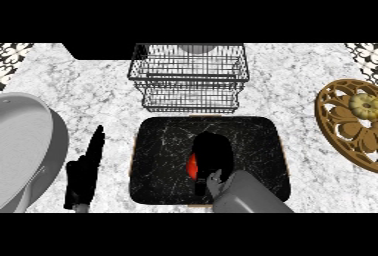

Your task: Pick the tomato from the tray and place it in the tiered basket

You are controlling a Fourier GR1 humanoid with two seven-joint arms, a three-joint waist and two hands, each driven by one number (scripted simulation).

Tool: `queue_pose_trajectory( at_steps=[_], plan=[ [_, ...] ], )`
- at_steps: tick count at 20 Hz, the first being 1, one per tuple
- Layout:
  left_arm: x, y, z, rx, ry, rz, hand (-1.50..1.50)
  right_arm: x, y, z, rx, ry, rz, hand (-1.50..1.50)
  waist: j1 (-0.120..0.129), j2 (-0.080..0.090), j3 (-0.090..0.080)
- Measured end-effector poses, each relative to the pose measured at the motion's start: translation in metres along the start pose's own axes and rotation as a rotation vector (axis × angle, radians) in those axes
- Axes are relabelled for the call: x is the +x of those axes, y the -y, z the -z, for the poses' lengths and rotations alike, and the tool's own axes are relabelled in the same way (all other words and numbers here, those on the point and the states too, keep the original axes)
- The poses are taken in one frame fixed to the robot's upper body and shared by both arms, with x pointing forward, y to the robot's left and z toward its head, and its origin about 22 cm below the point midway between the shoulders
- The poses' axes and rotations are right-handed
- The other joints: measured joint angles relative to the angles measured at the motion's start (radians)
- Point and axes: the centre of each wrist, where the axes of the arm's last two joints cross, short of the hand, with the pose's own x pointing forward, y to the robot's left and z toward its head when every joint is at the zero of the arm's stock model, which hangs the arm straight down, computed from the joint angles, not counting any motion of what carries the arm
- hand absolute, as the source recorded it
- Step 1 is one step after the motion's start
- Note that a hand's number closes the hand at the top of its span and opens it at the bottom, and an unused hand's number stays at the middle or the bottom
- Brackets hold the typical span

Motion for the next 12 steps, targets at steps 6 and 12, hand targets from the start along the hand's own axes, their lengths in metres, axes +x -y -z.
queue_pose_trajectory(
  at_steps=[6,12],
  plan=[
    [-0.003,0.001,0.000,-0.001,-0.005,-0.005,0.00,0.005,-0.006,0.006,-0.093,0.033,-0.086,1.50,0.001,-0.004,0.000],
    [0.000,-0.004,-0.002,0.009,-0.013,-0.009,0.00,-0.056,0.014,0.013,-0.151,0.097,-0.098,1.50,-0.007,0.000,0.001]
  ],
)
